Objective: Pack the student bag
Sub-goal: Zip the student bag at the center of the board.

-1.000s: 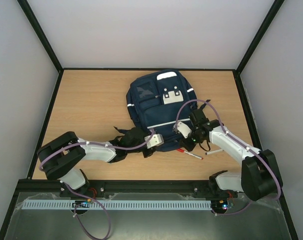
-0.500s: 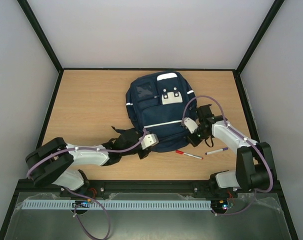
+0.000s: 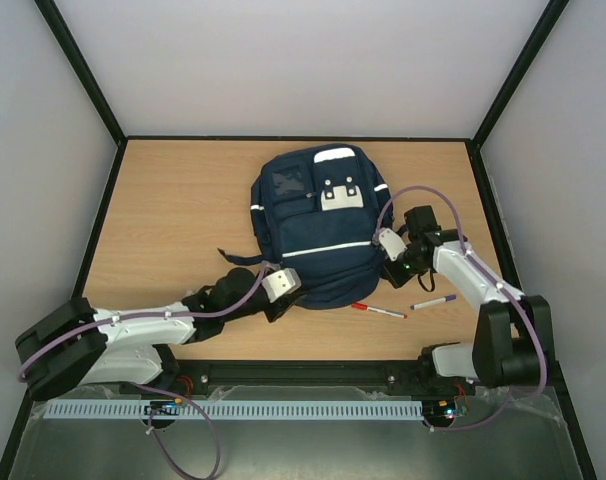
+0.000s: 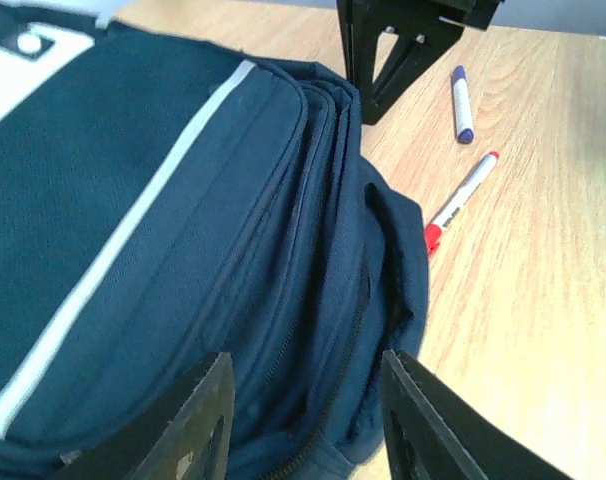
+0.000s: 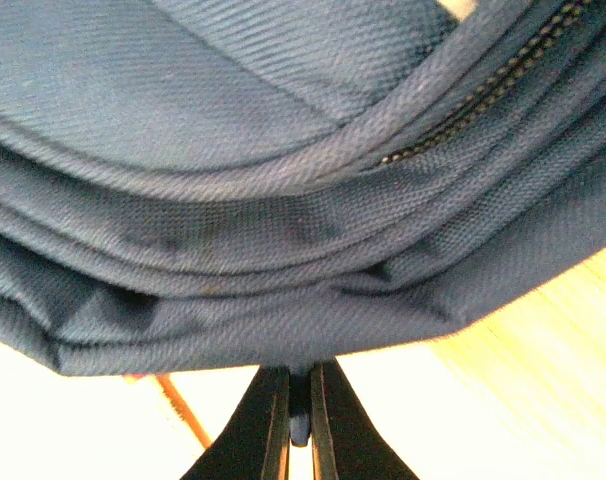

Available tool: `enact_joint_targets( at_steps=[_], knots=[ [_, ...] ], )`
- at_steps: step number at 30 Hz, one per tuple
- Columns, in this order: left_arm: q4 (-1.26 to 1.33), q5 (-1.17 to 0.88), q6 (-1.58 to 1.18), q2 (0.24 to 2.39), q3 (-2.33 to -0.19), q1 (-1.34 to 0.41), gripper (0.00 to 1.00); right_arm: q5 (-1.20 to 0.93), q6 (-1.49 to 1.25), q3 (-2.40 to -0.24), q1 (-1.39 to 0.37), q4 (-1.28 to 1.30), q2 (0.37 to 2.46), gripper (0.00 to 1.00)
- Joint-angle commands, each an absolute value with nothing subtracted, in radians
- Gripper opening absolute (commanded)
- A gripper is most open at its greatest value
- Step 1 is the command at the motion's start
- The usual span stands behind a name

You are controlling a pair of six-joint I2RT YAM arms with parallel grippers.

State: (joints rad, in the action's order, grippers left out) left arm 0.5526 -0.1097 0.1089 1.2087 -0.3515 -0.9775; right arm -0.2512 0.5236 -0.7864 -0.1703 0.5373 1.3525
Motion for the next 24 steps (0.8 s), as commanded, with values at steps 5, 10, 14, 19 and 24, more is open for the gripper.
enact_joint_targets(
  at_steps=[5,10,14,19,24],
  knots=[
    [0.551,-0.173,0.116,1.345,-0.533,-1.017,0.54,-0.357,0.58,-0.787,-0.188,0.642,1.195,0.01],
    [0.476,-0.172,0.171,1.53,-0.726,-1.069,0.54,-0.386,0.583,-0.782,-0.19,0.657,1.156,0.01],
    [0.478,-0.174,0.177,1.63,-0.81,-1.078,0.54,-0.406,0.584,-0.786,-0.192,0.678,1.109,0.01],
    [0.482,-0.186,0.174,1.709,-0.855,-1.078,0.48,-0.417,0.596,-0.769,-0.191,0.701,1.067,0.01],
    [0.489,-0.163,0.155,1.737,-0.869,-1.078,0.29,-0.407,0.607,-0.74,-0.191,0.704,1.051,0.01]
  ],
)
